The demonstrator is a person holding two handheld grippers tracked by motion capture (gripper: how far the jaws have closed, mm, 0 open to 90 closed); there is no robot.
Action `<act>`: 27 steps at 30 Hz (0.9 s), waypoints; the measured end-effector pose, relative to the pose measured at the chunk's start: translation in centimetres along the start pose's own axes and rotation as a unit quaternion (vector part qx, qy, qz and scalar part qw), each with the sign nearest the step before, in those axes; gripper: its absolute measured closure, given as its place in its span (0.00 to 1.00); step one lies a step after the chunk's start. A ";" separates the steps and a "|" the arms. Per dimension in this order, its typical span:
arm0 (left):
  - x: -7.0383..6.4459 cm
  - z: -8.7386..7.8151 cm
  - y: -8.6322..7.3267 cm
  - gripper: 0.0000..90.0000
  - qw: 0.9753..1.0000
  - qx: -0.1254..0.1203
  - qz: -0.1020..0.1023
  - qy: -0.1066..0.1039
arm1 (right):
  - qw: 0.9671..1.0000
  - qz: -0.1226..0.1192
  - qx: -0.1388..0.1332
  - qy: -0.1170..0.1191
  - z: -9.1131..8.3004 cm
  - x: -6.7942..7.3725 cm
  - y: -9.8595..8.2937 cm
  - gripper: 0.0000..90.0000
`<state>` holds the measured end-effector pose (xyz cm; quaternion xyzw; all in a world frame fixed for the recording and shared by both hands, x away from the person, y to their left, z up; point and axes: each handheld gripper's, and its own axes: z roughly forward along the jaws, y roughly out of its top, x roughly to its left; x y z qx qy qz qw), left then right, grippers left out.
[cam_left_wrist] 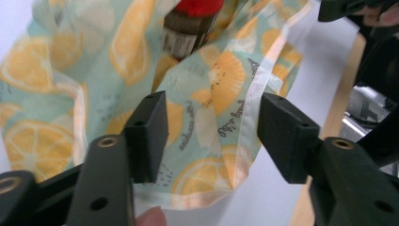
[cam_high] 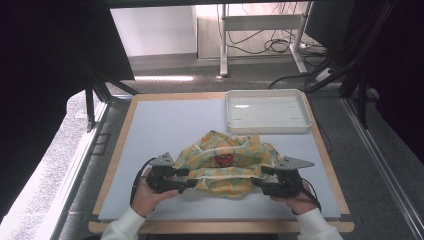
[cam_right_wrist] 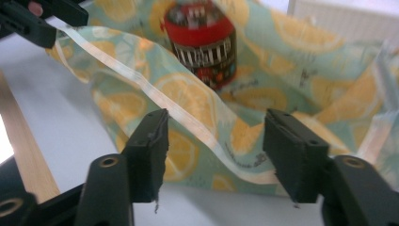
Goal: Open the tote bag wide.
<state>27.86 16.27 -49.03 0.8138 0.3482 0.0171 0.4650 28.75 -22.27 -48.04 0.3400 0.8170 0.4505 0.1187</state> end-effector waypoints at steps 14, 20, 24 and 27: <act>-0.3 -0.5 1.2 0.40 1.000 -0.011 0.014 0.020 | 1.000 -0.007 -0.030 -0.008 -0.4 0.1 2.6 0.37; 0.1 -0.4 1.6 0.42 0.999 -0.013 -0.001 0.037 | 1.000 -0.017 -0.023 -0.012 0.8 0.4 4.2 0.37; 0.5 -0.1 2.1 0.50 0.999 -0.009 -0.009 0.037 | 1.000 -0.021 -0.009 -0.015 1.8 0.7 4.6 0.38; 0.5 0.2 2.7 0.54 0.999 -0.010 -0.006 0.041 | 1.000 -0.024 -0.004 -0.017 2.2 0.8 5.0 0.39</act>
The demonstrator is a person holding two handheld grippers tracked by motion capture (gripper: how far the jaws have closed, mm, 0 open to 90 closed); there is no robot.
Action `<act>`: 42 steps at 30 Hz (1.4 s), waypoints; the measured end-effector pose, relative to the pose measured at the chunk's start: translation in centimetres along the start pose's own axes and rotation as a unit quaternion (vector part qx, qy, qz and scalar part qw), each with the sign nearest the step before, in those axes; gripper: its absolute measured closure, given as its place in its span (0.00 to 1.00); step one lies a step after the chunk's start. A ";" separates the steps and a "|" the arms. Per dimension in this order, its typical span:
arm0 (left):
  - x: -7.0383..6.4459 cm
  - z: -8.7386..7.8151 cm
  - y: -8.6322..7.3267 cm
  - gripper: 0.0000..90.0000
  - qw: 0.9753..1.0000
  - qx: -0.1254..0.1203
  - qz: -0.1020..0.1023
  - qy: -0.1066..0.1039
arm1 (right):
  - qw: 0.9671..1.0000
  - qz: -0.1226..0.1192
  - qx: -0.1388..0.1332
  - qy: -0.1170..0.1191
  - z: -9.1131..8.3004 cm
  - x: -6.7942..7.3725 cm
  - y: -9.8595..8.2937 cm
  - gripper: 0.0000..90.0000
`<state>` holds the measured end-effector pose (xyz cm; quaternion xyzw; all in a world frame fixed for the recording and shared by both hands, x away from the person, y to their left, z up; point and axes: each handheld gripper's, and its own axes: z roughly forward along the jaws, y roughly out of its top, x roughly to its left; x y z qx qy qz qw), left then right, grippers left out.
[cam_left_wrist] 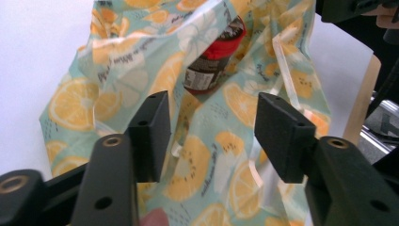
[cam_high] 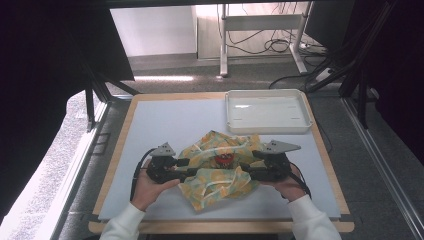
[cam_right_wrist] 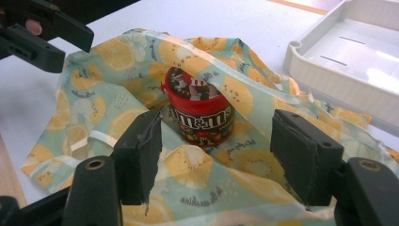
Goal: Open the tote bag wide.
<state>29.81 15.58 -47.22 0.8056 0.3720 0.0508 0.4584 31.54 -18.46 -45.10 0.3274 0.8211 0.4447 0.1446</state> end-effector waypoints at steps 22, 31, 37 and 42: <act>-0.2 0.7 2.3 1.00 1.000 0.001 0.014 0.007 | 1.000 0.012 -0.003 -0.002 1.1 -0.5 3.0 0.96; -0.8 2.2 2.0 1.00 0.999 0.021 0.024 -0.003 | 1.000 0.012 0.005 0.009 1.4 -0.5 2.4 0.99; -0.6 3.3 2.1 1.00 0.999 0.036 0.028 0.000 | 0.999 0.011 0.030 0.012 2.4 -0.2 1.6 0.99; 0.2 3.7 2.5 1.00 0.999 0.040 0.023 0.002 | 0.999 0.009 0.052 0.013 3.0 -0.1 0.7 0.99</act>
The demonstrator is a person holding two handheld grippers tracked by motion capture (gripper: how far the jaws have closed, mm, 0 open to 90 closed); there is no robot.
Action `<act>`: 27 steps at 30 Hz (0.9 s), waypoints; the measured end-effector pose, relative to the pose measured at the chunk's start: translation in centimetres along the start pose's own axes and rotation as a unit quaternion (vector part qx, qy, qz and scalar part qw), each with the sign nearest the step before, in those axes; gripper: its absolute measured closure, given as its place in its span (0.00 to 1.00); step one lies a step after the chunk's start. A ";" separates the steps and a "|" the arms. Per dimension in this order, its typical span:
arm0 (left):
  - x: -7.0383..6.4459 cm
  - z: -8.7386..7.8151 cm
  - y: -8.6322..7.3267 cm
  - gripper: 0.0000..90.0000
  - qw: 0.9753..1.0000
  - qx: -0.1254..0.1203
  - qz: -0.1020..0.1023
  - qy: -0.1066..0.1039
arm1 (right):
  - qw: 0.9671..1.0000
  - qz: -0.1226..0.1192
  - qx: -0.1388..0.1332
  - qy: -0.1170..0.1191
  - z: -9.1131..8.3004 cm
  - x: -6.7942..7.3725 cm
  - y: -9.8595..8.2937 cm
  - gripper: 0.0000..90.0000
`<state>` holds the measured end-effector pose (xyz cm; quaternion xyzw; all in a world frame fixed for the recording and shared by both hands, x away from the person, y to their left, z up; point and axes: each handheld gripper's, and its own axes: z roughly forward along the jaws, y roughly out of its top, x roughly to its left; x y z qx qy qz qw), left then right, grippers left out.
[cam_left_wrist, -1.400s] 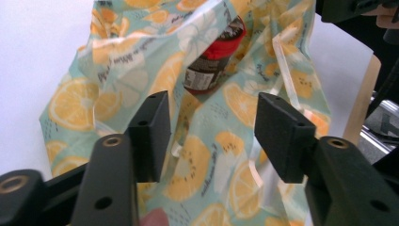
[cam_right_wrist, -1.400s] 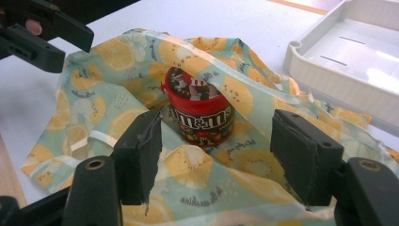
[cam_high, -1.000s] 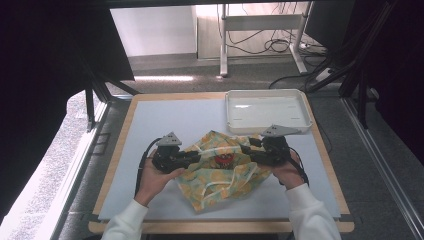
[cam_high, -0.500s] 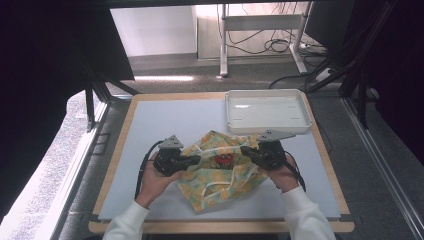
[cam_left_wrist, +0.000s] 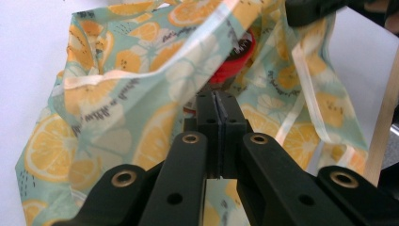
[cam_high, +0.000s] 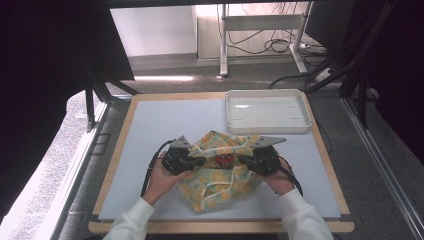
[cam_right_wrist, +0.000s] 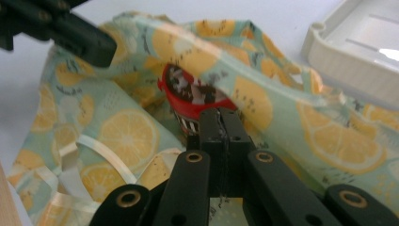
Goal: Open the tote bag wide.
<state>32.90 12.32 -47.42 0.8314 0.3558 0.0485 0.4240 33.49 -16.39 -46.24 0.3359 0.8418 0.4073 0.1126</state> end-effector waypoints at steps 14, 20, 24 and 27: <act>1.1 1.9 1.1 1.00 1.000 0.008 -0.006 0.014 | 0.999 -0.001 0.042 -0.003 2.2 -0.5 -1.4 0.99; 1.7 3.0 1.6 1.00 1.000 0.010 -0.019 0.007 | 0.999 0.004 0.051 -0.004 2.7 -1.0 -1.9 0.99; 2.2 3.8 1.7 1.00 1.000 0.018 -0.020 0.011 | 0.998 0.005 0.055 -0.004 2.7 -1.1 -2.1 0.99; 2.7 4.1 1.8 1.00 0.999 0.019 -0.027 0.012 | 0.998 0.007 0.056 -0.004 2.7 -1.2 -2.3 0.99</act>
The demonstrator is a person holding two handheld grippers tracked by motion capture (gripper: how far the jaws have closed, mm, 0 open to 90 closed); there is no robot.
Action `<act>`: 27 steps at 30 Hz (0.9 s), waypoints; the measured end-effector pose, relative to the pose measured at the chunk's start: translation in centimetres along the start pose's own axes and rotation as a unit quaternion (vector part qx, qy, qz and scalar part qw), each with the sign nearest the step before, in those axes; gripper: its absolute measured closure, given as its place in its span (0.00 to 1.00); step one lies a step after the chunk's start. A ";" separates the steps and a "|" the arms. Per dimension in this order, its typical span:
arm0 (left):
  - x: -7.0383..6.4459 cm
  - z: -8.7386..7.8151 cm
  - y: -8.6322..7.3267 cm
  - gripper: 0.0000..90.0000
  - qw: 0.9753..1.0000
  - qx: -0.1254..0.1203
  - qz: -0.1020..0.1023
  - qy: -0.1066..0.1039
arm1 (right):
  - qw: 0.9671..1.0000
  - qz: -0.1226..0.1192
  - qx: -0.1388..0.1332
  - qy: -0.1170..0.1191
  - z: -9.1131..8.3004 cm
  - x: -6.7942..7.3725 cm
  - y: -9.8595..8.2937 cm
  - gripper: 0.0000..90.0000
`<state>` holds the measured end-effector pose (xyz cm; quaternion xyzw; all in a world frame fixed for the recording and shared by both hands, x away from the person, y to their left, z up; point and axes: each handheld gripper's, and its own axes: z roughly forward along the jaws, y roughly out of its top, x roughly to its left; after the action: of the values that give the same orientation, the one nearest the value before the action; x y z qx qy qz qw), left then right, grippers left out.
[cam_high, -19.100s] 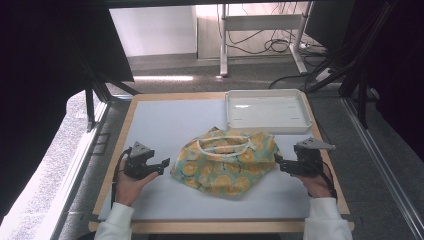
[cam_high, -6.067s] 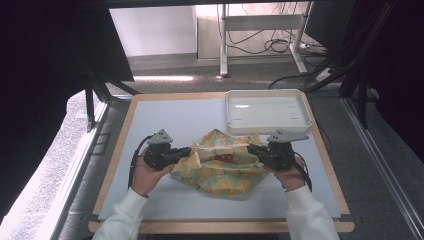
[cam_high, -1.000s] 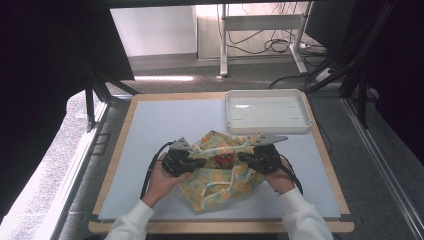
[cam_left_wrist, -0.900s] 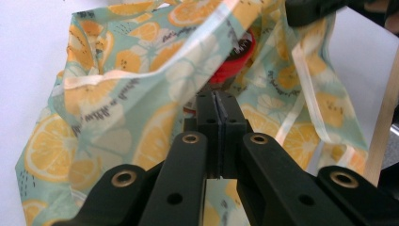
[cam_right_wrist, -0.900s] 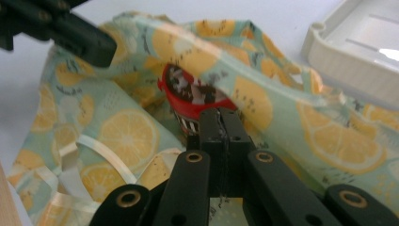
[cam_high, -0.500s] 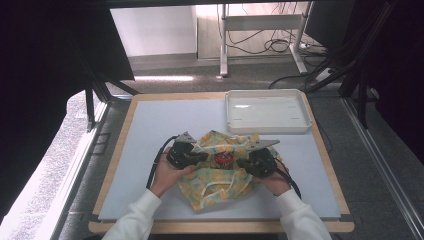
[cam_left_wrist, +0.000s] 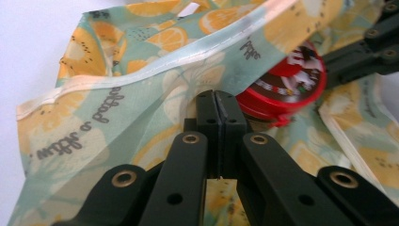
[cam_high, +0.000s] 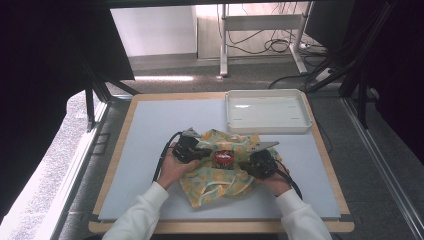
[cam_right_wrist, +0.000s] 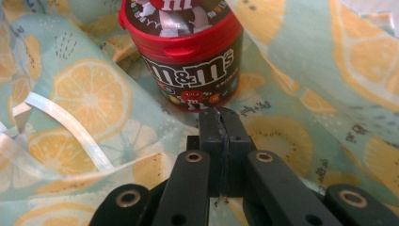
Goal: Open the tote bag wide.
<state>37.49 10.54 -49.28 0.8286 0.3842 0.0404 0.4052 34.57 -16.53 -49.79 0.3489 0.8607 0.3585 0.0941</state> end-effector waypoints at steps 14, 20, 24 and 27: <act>2.9 1.9 1.3 1.00 0.999 -0.001 -0.050 0.000 | 1.000 -0.007 0.015 0.008 0.7 0.1 -0.7 0.99; 4.1 2.9 1.5 1.00 0.998 0.006 -0.066 0.007 | 0.999 -0.018 0.024 0.016 1.1 0.5 -0.9 0.99; 4.7 3.9 1.4 1.00 0.997 0.017 -0.077 0.015 | 0.999 -0.020 0.028 0.019 1.1 0.7 -1.1 0.99; 5.0 4.4 1.3 1.00 0.996 0.029 -0.082 0.022 | 0.999 -0.021 0.029 0.021 1.1 0.7 -1.2 0.99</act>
<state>43.47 10.62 -52.50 0.8043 0.4611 0.0139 0.3746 33.84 -16.06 -51.31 0.3255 0.8798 0.3385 0.0736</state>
